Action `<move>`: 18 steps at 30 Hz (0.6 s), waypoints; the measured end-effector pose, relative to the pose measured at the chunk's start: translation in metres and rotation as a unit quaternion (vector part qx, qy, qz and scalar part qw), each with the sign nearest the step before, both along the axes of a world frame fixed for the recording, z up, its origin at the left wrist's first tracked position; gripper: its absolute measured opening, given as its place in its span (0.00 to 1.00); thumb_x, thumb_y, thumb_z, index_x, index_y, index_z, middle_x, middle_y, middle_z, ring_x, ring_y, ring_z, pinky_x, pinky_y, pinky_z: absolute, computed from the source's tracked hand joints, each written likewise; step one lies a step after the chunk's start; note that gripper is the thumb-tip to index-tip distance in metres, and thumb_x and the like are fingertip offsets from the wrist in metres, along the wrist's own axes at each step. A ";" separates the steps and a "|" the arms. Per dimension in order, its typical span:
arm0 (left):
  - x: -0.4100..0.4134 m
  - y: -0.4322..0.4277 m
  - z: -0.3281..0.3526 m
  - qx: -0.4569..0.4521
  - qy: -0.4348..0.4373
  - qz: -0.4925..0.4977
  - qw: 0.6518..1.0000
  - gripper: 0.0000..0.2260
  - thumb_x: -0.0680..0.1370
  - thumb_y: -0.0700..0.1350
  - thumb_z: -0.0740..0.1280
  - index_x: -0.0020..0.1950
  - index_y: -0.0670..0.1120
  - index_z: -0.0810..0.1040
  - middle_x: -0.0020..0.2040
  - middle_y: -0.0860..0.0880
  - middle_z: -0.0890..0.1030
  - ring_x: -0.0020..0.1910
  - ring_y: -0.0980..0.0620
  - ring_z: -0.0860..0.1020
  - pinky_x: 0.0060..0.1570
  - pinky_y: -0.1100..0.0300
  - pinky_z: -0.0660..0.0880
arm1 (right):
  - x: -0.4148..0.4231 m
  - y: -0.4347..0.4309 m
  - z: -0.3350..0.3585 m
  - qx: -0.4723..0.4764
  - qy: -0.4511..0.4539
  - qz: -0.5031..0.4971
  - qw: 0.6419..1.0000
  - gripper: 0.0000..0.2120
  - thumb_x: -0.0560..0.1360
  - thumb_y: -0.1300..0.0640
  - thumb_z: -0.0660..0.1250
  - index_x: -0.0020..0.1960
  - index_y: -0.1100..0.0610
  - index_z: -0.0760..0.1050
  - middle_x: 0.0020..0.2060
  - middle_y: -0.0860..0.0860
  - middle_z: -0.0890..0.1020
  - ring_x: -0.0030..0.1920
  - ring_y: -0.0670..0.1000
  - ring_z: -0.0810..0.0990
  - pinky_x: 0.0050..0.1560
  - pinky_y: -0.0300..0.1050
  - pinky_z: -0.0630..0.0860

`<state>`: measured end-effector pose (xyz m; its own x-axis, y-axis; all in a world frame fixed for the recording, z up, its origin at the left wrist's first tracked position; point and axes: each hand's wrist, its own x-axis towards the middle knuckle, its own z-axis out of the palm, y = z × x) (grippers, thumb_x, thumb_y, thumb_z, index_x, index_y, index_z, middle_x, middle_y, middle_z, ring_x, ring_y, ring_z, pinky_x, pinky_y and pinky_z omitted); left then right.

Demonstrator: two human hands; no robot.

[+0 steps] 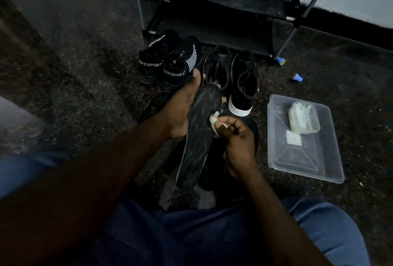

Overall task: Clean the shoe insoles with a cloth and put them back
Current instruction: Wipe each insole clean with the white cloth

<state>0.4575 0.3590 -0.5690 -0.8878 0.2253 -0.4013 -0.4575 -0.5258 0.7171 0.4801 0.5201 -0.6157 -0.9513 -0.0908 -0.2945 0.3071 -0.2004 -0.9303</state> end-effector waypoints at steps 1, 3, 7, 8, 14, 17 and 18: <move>-0.003 -0.003 0.002 0.006 0.000 -0.004 1.000 0.39 0.81 0.72 0.49 0.77 0.42 0.71 0.68 0.37 0.79 0.65 0.39 0.80 0.61 0.44 0.79 | 0.000 -0.001 0.003 -0.001 0.003 0.000 1.000 0.04 0.78 0.67 0.71 0.53 0.63 0.80 0.36 0.48 0.84 0.38 0.43 0.81 0.44 0.36 0.78; -0.005 -0.004 0.008 0.014 0.008 -0.015 1.000 0.37 0.82 0.70 0.47 0.77 0.44 0.70 0.69 0.38 0.79 0.65 0.39 0.80 0.62 0.44 0.78 | 0.000 -0.002 0.009 0.004 0.010 -0.002 1.000 0.04 0.78 0.67 0.71 0.52 0.62 0.81 0.40 0.52 0.86 0.41 0.47 0.83 0.48 0.40 0.80; -0.003 -0.001 0.014 0.007 0.016 -0.020 1.000 0.32 0.86 0.63 0.48 0.76 0.42 0.71 0.65 0.40 0.81 0.58 0.43 0.83 0.55 0.49 0.81 | 0.002 -0.004 0.017 0.071 0.032 -0.020 0.997 0.04 0.75 0.61 0.76 0.49 0.59 0.83 0.43 0.55 0.88 0.45 0.51 0.85 0.55 0.50 0.81; -0.004 0.000 0.015 0.013 0.016 -0.013 1.000 0.31 0.86 0.62 0.48 0.76 0.41 0.72 0.64 0.40 0.81 0.56 0.44 0.84 0.53 0.50 0.82 | 0.003 -0.004 0.019 0.104 0.046 -0.025 0.993 0.04 0.75 0.59 0.77 0.48 0.57 0.84 0.43 0.54 0.88 0.45 0.50 0.85 0.54 0.49 0.81; -0.009 -0.001 0.028 0.000 0.033 0.006 0.999 0.32 0.86 0.63 0.47 0.76 0.41 0.72 0.69 0.38 0.78 0.61 0.41 0.82 0.58 0.48 0.82 | 0.001 -0.012 0.048 0.261 0.240 -0.096 0.930 0.04 0.76 0.57 0.76 0.45 0.49 0.82 0.47 0.44 0.84 0.49 0.46 0.83 0.49 0.38 0.78; -0.011 0.000 0.039 0.003 0.049 0.001 0.999 0.33 0.86 0.63 0.46 0.76 0.41 0.71 0.67 0.38 0.79 0.59 0.42 0.83 0.56 0.49 0.81 | -0.010 -0.019 0.070 0.279 0.274 -0.094 0.916 0.03 0.77 0.56 0.75 0.46 0.50 0.82 0.42 0.42 0.84 0.43 0.44 0.82 0.46 0.41 0.79; -0.012 0.001 0.042 0.000 0.055 -0.001 0.998 0.34 0.85 0.65 0.46 0.76 0.41 0.72 0.66 0.37 0.79 0.62 0.41 0.81 0.59 0.48 0.80 | -0.016 -0.021 0.076 0.292 0.296 -0.094 0.905 0.03 0.77 0.56 0.74 0.46 0.50 0.81 0.41 0.43 0.84 0.43 0.44 0.82 0.46 0.44 0.79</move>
